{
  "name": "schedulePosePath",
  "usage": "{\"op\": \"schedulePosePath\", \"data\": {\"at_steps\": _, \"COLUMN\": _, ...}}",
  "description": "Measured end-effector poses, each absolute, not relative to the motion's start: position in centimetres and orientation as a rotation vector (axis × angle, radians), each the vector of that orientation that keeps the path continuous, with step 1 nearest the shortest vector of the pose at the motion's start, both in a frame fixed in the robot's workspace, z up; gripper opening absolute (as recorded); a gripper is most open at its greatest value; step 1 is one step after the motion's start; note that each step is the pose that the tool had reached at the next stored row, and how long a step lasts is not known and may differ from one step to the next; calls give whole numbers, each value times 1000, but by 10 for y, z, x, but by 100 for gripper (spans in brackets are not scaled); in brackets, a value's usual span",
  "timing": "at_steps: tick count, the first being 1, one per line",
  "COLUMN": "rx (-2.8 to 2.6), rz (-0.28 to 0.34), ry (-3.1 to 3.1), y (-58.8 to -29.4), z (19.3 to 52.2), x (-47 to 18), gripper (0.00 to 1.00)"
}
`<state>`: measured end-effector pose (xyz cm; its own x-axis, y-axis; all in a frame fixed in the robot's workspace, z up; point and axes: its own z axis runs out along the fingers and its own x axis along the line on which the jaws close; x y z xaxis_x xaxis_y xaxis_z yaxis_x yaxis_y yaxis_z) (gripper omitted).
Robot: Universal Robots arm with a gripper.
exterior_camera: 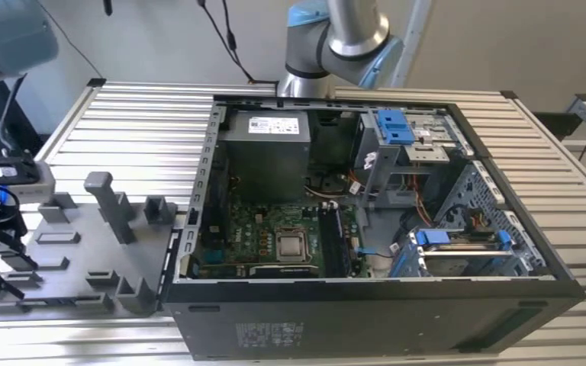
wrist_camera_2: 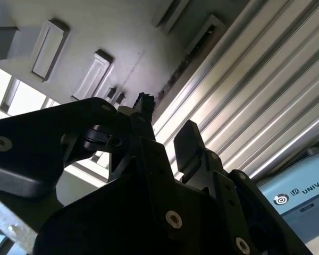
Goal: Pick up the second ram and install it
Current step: 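Pick up the second ram and move it above second insertion slot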
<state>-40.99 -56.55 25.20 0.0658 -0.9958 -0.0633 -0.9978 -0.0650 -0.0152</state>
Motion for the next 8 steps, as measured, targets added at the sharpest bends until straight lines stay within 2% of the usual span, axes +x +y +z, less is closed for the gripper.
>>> {"op": "schedulePosePath", "data": {"at_steps": 8, "rx": -2253, "rz": 56, "ry": 2110, "y": -568, "z": 237, "x": -411, "gripper": 44}}
